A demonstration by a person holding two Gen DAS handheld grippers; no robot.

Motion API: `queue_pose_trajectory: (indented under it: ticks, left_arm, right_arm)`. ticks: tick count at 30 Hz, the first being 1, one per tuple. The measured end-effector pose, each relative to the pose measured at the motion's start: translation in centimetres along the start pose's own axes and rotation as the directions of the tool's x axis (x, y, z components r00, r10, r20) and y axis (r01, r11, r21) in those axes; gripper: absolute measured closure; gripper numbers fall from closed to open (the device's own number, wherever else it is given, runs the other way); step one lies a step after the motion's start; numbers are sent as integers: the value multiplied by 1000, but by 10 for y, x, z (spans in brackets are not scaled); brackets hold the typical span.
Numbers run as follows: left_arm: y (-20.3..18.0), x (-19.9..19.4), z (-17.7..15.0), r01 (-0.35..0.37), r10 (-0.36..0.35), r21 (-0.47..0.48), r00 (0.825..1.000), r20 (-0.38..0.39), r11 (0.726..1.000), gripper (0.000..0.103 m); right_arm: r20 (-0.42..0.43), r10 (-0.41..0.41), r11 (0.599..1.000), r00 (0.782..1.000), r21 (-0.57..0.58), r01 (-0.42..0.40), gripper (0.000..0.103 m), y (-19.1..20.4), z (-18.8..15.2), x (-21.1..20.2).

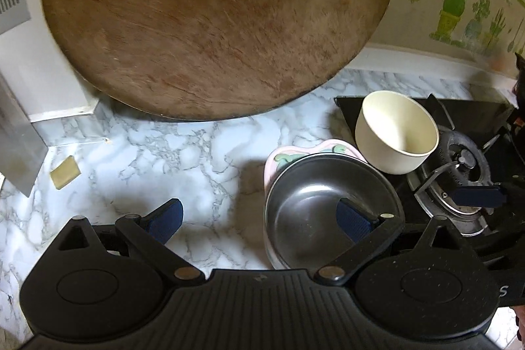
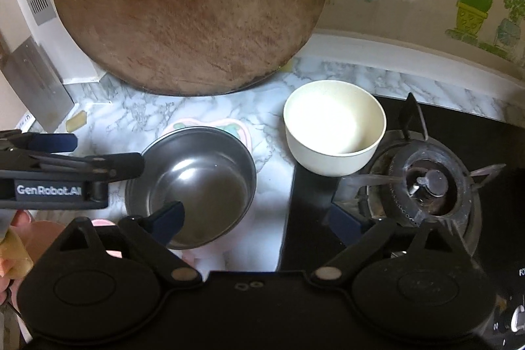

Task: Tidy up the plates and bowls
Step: 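Move both grippers to the small pink pot beside the stove, then close both grippers on the rim of the pink pot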

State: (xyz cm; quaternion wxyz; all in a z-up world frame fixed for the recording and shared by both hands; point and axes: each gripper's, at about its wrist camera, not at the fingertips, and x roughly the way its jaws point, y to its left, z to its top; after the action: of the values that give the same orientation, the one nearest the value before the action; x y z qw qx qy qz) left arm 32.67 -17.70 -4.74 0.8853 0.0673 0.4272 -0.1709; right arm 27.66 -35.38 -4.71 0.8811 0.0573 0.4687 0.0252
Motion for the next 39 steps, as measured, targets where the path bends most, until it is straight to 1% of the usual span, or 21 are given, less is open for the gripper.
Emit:
queue_pose_trajectory:
  ticks: [4, 8, 11, 13, 15, 17, 18, 19, 20, 21, 22, 24, 28, 30, 31, 33, 35, 39]
  left_arm:
    - [1, 15, 4, -2, 1, -26, 999, -35, 1000, 3]
    - [0, 24, 6, -3, 2, -25, 999, -52, 1000, 3]
    - [0, 31, 8, 11, -14, -40, 997, -76, 999, 19]
    - [0, 37, 8, 19, -24, -51, 995, -102, 999, 37]
    - [-3, 41, 8, 28, -34, -44, 992, -121, 999, 44]
    - [-5, 43, 6, 36, -41, -46, 990, -132, 998, 56]
    - [-5, 45, 5, 42, -49, -47, 989, -140, 998, 65]
    - [-6, 45, 5, 44, -50, -51, 988, -144, 998, 70]
    - [-6, 46, 4, 43, -50, -53, 988, -145, 998, 71]
    - [-6, 46, 3, 41, -48, -51, 988, -147, 998, 74]
    - [-7, 46, 2, 35, -42, -48, 988, -150, 998, 80]
    - [-7, 46, 2, 20, -28, -49, 988, -153, 999, 84]
    - [-4, 47, 2, 14, -23, -59, 987, -161, 998, 91]
    - [-2, 47, 2, 14, -25, -66, 986, -164, 998, 94]
    - [-1, 47, 2, 14, -25, -65, 986, -164, 998, 95]
    - [0, 47, 2, 13, -23, -64, 987, -161, 998, 96]
    - [0, 46, 1, 13, -22, -62, 988, -156, 998, 96]
    - [-1, 42, 0, 12, -20, -53, 989, -146, 999, 96]
  right_arm:
    - [-14, -3, 1000, 1000, 5, 3, 16, -1, 3, 12]
    - [-29, -10, 1000, 1000, 6, 10, 21, -3, 2, 24]
    - [-37, -11, 1000, 999, 12, 11, 26, -4, 3, 30]
    - [-42, -3, 1000, 999, 20, 4, 29, -4, 4, 33]
    - [-44, -1, 1000, 999, 19, 1, 33, -4, 5, 36]
    - [-51, -1, 1000, 999, 17, 2, 38, -4, 5, 38]
    - [-56, 0, 1000, 998, 13, 0, 43, -3, 5, 39]
    - [-57, -1, 1000, 998, 15, 2, 45, -3, 5, 40]
    - [-58, -4, 1000, 998, 15, 5, 47, -3, 6, 41]
    - [-56, -5, 1000, 998, 16, 6, 49, -3, 6, 41]
    - [-54, -4, 1000, 999, 18, 5, 53, -4, 7, 41]
    - [-52, -10, 1000, 999, 21, 11, 61, -5, 7, 41]
    - [-55, -2, 1000, 998, 19, 3, 71, -5, 7, 42]
    - [-53, -1, 1000, 999, 13, 2, 78, -2, 7, 41]
    - [-51, -3, 1000, 999, 10, 3, 79, 0, 7, 41]
    - [-49, -4, 1000, 999, 4, 4, 87, 3, 8, 41]
    - [-45, -9, 1000, 999, -2, 9, 91, 7, 8, 40]
    - [-40, -36, 999, 999, -5, 36, 92, 12, 9, 40]
